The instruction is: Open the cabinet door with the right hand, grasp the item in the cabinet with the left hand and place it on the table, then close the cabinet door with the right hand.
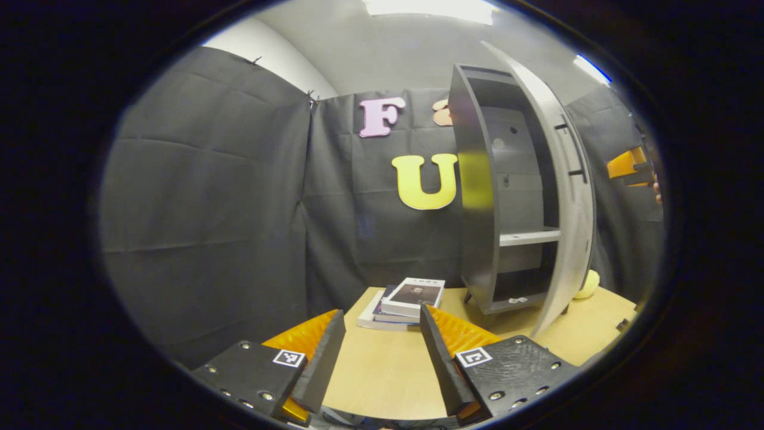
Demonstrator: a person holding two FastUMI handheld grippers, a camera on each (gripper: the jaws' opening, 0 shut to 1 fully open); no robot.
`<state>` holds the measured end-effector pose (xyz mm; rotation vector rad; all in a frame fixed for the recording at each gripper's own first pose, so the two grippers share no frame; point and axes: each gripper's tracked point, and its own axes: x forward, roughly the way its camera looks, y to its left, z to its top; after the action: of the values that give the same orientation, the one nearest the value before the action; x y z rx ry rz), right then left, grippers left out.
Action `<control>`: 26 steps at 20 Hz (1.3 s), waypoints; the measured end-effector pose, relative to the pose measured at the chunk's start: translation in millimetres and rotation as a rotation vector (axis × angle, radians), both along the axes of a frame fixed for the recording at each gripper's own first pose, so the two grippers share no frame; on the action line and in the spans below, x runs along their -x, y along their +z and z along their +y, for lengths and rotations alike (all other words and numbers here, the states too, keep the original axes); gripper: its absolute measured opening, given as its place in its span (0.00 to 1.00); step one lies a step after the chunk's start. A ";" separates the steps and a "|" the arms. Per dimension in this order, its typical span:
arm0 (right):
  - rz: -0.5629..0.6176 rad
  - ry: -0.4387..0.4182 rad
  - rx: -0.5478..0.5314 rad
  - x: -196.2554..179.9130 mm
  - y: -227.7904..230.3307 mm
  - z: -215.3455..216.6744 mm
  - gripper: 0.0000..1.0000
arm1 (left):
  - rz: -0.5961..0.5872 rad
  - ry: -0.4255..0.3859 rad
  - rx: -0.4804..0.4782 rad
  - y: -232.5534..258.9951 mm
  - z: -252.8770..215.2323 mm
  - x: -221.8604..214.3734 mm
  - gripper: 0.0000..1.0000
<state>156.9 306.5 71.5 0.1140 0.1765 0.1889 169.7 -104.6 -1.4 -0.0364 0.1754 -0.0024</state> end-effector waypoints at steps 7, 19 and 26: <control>-0.037 0.032 0.023 -0.2 3.2 -23.5 0.96 | -0.018 -0.015 -0.007 29.3 -46.3 -13.8 0.78; -0.077 -0.021 0.036 -3.7 9.4 -155.8 0.96 | -0.086 -0.051 -0.040 99.9 -178.9 -32.5 0.75; -0.074 -0.114 0.054 6.6 -2.7 -233.8 0.96 | -0.112 -0.055 -0.016 120.3 -208.7 -36.8 0.75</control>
<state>150.3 72.7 68.8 0.0626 0.1007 0.0744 206.5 -313.3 119.0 -0.0158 0.0641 -0.0574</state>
